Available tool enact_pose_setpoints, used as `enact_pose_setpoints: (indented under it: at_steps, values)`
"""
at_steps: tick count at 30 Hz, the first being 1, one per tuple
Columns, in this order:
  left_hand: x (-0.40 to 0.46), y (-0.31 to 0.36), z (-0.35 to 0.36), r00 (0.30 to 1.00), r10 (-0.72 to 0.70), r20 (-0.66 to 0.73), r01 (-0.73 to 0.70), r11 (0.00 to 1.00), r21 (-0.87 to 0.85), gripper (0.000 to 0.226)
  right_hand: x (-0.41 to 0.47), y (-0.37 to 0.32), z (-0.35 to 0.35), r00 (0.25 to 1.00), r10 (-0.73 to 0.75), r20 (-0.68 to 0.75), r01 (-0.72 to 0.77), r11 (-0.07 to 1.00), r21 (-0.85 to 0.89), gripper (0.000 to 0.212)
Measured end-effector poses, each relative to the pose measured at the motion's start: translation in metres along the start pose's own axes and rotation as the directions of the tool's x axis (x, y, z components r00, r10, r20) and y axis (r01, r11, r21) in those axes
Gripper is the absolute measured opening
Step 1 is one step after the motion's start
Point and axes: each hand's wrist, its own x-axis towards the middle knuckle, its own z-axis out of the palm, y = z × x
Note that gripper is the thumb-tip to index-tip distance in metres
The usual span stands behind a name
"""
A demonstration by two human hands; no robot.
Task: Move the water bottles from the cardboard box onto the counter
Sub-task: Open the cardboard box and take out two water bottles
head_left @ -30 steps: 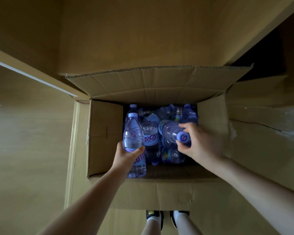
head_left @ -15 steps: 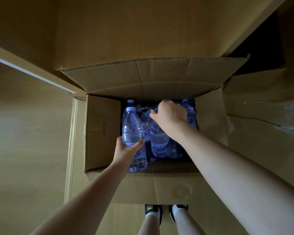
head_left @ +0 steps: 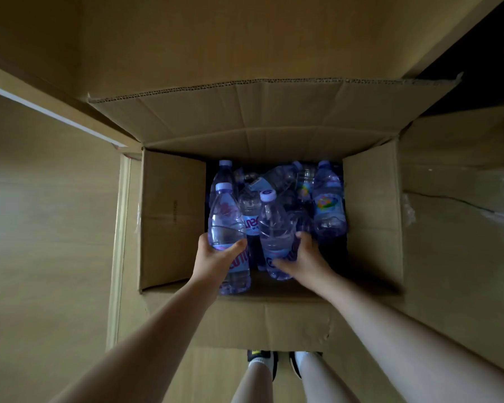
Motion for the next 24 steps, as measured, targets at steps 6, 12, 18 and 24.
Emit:
enact_pose_setpoints:
  at_steps: [6, 12, 18, 24]
  values:
    - [0.002, -0.001, 0.011, 0.999, 0.035, 0.02, -0.036, 0.998, 0.049, 0.052, 0.01, -0.016, 0.028, 0.972, 0.203, -0.121, -0.207, 0.978, -0.018, 0.097]
    - [-0.001, -0.002, 0.01, 0.999, 0.046, 0.018, -0.048, 0.994, 0.1, 0.054, 0.011, -0.023, 0.027, 0.964, 0.213, -0.162, -0.189, 0.97, 0.153, 0.08]
    - [-0.019, 0.008, -0.003, 0.997, 0.077, -0.015, -0.075, 0.991, 0.108, 0.051, -0.002, -0.031, -0.009, 0.983, 0.155, -0.101, -0.127, 0.963, 0.239, 0.052]
    - [-0.056, 0.035, -0.021, 0.988, 0.142, -0.059, -0.136, 0.985, 0.103, 0.047, -0.049, -0.077, -0.035, 0.993, 0.038, -0.109, -0.01, 0.969, 0.249, 0.048]
